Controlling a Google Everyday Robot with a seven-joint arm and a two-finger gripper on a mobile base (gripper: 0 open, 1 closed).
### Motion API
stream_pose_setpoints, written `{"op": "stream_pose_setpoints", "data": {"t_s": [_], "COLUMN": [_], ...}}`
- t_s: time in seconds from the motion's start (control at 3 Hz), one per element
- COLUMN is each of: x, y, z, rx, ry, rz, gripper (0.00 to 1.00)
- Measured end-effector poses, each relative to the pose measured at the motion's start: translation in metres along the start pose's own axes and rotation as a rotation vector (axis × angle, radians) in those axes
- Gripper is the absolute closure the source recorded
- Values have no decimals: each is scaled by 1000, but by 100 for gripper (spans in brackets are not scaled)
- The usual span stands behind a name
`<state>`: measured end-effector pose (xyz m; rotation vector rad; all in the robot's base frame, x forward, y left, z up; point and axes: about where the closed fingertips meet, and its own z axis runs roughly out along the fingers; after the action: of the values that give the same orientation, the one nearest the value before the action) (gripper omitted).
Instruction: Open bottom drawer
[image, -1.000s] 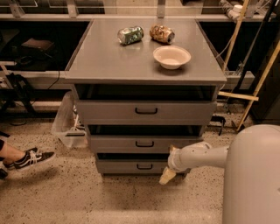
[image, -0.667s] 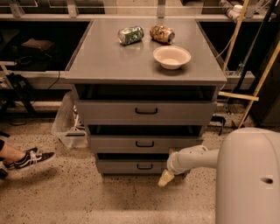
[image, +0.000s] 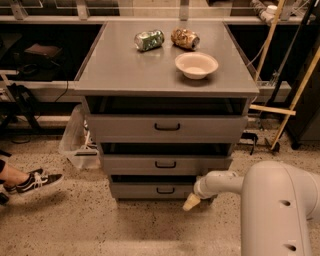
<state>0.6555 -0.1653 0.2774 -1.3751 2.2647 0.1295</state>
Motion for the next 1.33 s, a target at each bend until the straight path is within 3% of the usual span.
{"op": "stream_pose_setpoints", "data": {"t_s": [0.67, 1.0, 1.33], "x": [-1, -9, -9], "y": [2, -5, -5], "z": [4, 30, 31], "rx": [-1, 31, 30], "ry": [-2, -15, -15], "rz": [-4, 11, 11], "gripper": [0, 0, 0]}}
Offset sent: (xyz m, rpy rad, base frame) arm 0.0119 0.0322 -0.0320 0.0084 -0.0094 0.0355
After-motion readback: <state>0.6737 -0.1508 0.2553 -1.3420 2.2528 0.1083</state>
